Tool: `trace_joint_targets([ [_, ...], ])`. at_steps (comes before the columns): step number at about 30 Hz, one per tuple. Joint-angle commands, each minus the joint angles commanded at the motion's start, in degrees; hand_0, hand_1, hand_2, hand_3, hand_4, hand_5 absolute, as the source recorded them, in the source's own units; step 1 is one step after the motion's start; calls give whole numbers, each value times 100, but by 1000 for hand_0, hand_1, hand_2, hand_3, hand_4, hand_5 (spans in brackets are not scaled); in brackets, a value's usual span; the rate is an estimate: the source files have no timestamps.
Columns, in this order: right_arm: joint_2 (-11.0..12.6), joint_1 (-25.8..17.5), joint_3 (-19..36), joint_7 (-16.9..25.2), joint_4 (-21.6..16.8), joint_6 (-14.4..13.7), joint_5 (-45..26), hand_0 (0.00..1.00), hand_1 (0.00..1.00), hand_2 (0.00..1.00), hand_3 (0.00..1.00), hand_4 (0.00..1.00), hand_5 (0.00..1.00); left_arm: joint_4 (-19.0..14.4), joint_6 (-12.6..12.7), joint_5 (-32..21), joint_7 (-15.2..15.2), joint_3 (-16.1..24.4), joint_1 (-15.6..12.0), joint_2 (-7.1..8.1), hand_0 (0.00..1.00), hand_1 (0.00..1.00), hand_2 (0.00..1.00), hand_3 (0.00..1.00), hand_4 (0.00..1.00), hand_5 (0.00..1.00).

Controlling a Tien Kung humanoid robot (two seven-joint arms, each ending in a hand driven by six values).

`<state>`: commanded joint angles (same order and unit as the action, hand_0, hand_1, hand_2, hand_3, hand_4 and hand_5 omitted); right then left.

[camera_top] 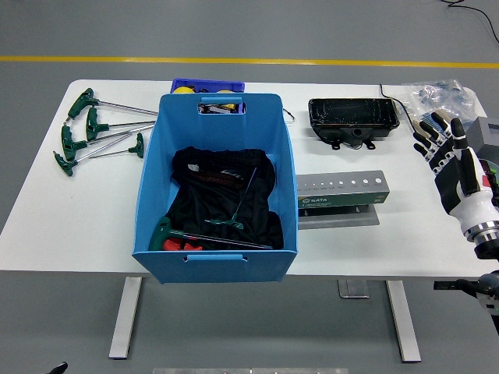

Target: Lift tool from toolbox,place it in box,lift tool from toolbox,place it in box

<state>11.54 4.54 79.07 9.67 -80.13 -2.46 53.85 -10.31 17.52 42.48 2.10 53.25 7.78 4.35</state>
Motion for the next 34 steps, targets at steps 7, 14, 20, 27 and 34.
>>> trace_joint_targets([
  [7,7,-8,19,-44,-18,19,38,985,904,914,965,998,998,0,-2,-38,-11,-25,5,-1,712,718,746,638,627,516],
  [14,6,2,103,-115,-39,39,74,982,906,918,960,998,998,0,1,-60,-12,-33,7,-5,713,718,746,638,627,517],
  [20,-8,10,149,-126,-51,12,80,986,909,918,959,998,998,0,4,-57,-5,-30,2,-12,713,717,746,638,627,517],
  [27,-60,35,206,-147,-42,-5,98,994,906,918,960,998,998,0,3,-75,-7,-39,-3,-16,713,717,746,638,627,518],
  [34,-77,75,227,-166,-44,-5,107,995,907,917,957,998,998,0,7,-98,-12,-48,-2,-22,712,716,746,638,627,519],
])
